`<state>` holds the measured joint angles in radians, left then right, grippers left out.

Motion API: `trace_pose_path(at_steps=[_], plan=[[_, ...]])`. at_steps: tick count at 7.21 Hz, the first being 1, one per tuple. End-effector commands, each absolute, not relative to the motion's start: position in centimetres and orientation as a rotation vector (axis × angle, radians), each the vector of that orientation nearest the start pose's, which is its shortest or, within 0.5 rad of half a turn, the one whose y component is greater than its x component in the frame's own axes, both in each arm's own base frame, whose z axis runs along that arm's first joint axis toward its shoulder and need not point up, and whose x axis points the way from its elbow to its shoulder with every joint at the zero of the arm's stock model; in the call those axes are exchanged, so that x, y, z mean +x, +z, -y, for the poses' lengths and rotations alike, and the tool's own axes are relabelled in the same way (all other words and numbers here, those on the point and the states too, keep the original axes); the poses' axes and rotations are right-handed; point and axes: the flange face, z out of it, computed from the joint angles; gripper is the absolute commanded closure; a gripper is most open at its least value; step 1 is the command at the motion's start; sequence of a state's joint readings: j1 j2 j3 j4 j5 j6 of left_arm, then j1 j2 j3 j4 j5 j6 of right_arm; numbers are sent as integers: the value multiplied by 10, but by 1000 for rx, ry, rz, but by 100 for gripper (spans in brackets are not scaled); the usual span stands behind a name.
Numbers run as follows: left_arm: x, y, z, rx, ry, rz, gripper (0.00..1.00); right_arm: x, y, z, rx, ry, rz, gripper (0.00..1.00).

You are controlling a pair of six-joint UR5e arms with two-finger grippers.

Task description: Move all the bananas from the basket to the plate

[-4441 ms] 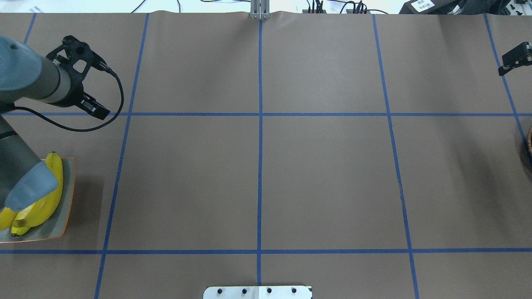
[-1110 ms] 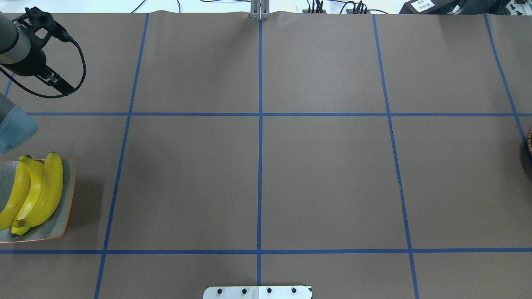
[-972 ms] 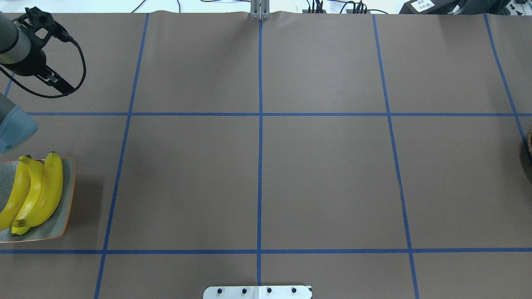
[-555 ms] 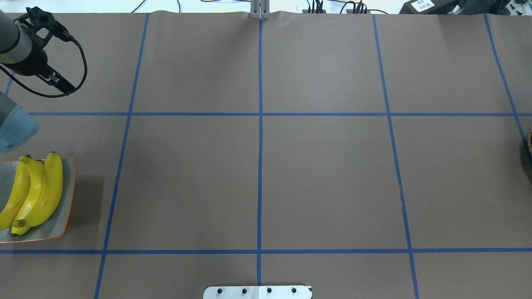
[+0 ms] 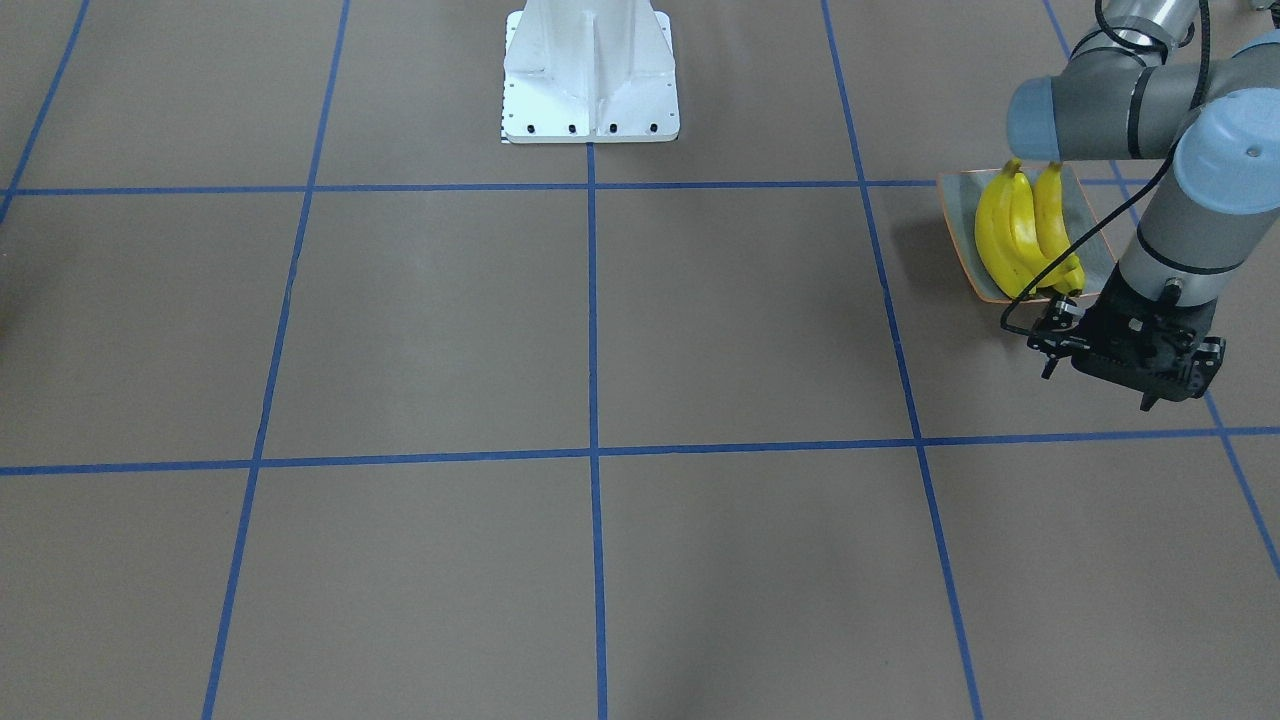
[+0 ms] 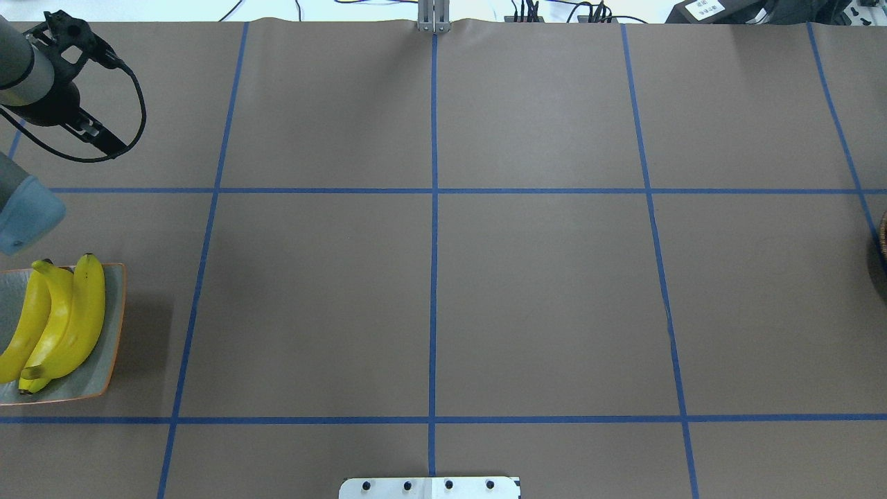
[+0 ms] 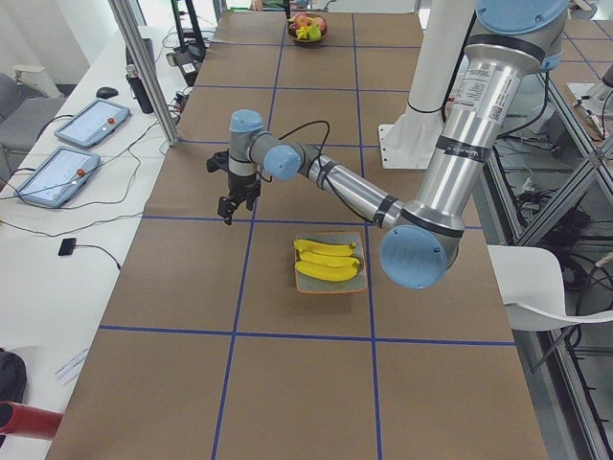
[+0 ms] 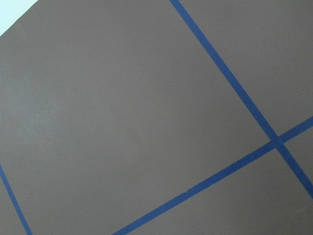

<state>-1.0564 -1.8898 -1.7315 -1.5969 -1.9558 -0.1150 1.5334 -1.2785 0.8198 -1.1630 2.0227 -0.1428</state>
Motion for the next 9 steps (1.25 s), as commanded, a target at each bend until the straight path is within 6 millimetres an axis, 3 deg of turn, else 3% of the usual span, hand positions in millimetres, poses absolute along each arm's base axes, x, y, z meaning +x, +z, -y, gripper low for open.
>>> trace_pose_path(at_steps=[1,4,7,9], plan=[[219,418,581,361,484,-518,0,58,844,566,-45,-177,455,1],[220,416,581,362,479,-521,0,47,849,562,-57,-201,432,3],[228,412,580,359,471,-528,0,50,851,561,-61,-203,400,14],[230,411,579,359,471,-530,0,51,854,557,-63,-204,398,17]])
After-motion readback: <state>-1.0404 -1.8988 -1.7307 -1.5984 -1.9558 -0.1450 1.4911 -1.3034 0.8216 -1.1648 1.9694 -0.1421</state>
